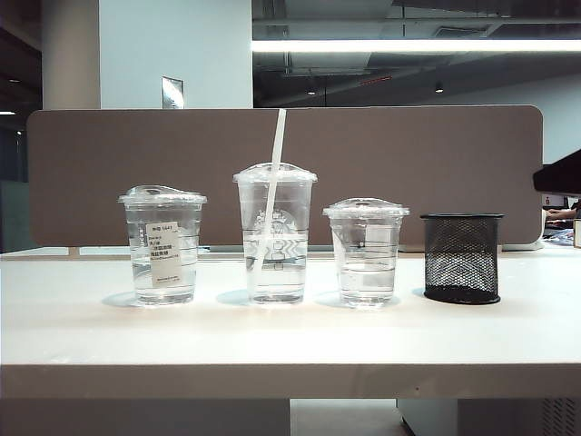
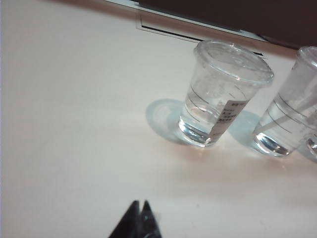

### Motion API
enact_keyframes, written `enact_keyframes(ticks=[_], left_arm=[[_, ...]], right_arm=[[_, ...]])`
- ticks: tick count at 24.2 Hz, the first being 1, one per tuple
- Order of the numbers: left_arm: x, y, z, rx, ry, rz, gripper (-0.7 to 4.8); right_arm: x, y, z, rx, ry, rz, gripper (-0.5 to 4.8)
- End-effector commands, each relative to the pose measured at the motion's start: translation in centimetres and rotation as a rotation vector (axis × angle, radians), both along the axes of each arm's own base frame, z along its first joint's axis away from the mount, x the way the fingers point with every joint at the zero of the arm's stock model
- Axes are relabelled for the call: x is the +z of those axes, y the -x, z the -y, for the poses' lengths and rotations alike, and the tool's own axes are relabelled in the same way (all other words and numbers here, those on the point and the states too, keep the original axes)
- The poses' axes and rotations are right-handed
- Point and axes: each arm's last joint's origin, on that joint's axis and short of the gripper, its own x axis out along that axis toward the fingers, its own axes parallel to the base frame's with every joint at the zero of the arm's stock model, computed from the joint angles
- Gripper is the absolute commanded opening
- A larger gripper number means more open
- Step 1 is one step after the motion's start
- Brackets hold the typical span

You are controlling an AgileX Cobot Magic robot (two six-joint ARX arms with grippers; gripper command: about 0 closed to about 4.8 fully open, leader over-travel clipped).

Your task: Pick up the straw and insert it into the large coffee cup.

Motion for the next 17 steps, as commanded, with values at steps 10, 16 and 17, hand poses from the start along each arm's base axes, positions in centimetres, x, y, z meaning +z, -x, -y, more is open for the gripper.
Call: enact_keyframes(ticks=[10, 16, 17], left_arm=[[-2.3, 0.1, 0.0, 0.006, -0.006, -0.076, -0.04], [-2.2, 0.1, 0.0, 0.006, -0.006, -0.075, -0.04], [-2.3, 0.1, 0.0, 0.006, -0.006, -0.076, -0.04]], right_arm=[[-0.1, 0.0, 0.0, 0.003, -0.005, 0.004, -0.05], [-0.1, -0.6, 0.9, -0.117, -0.005, 0.005, -0.05], [-0.1, -0.7, 1.2, -0.149, -0.005, 0.005, -0.05]])
